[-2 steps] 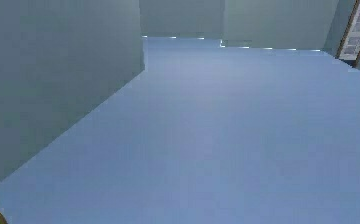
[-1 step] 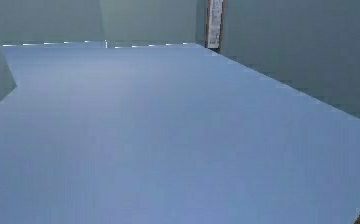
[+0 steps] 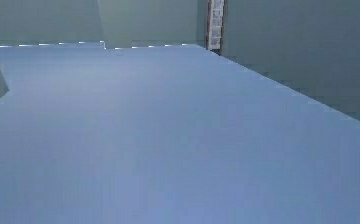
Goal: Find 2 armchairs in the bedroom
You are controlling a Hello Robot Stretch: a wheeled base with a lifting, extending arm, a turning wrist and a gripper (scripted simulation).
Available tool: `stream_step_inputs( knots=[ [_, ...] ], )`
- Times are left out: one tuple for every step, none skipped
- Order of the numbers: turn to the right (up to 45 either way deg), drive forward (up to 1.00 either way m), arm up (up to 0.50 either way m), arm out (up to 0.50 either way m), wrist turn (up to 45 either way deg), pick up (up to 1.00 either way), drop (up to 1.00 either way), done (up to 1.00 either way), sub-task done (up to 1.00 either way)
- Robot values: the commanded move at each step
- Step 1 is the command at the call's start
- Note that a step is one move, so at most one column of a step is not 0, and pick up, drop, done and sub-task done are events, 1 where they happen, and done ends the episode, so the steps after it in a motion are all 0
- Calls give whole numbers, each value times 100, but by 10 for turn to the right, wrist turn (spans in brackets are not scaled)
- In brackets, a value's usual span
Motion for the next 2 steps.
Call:
stream_step_inputs(
  knots=[
    [30,0,0,0,0,0,0,0,0],
    [0,100,0,0,0,0,0,0,0]
  ],
)
